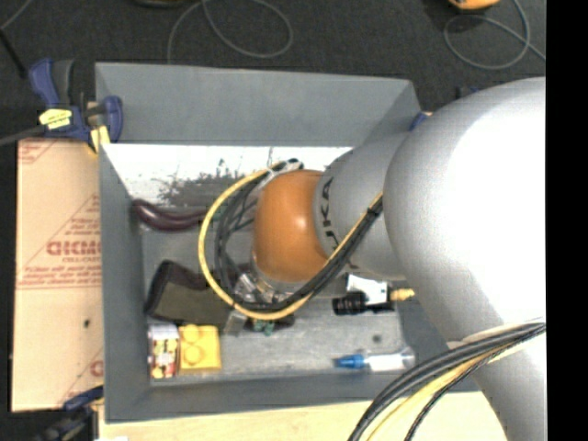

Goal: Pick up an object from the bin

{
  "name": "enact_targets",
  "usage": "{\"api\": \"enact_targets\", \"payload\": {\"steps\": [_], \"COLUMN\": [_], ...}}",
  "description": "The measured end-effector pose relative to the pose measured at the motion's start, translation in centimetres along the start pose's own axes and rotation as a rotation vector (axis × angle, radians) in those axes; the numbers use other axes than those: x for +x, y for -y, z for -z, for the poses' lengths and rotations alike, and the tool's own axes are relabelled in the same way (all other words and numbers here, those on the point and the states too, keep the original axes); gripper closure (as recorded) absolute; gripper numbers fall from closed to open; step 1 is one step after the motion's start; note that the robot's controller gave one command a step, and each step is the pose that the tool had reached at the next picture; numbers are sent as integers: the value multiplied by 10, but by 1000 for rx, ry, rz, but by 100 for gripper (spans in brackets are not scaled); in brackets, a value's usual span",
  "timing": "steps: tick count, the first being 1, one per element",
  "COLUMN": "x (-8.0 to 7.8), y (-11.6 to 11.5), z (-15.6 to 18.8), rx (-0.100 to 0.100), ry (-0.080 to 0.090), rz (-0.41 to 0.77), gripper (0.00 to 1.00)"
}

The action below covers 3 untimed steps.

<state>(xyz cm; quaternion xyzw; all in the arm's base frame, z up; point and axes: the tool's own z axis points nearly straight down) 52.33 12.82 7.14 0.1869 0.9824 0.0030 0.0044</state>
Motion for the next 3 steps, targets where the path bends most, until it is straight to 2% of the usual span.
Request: {"api": "enact_targets", "payload": {"steps": [1,2,3], "x": [4,-13,11], "y": [8,-37,27], "z": [58,84,180], "rx": [5,-3,5], "ry": [-6,4,-5], "rz": [-10,-12,-40], "gripper": [100,100,100]}}
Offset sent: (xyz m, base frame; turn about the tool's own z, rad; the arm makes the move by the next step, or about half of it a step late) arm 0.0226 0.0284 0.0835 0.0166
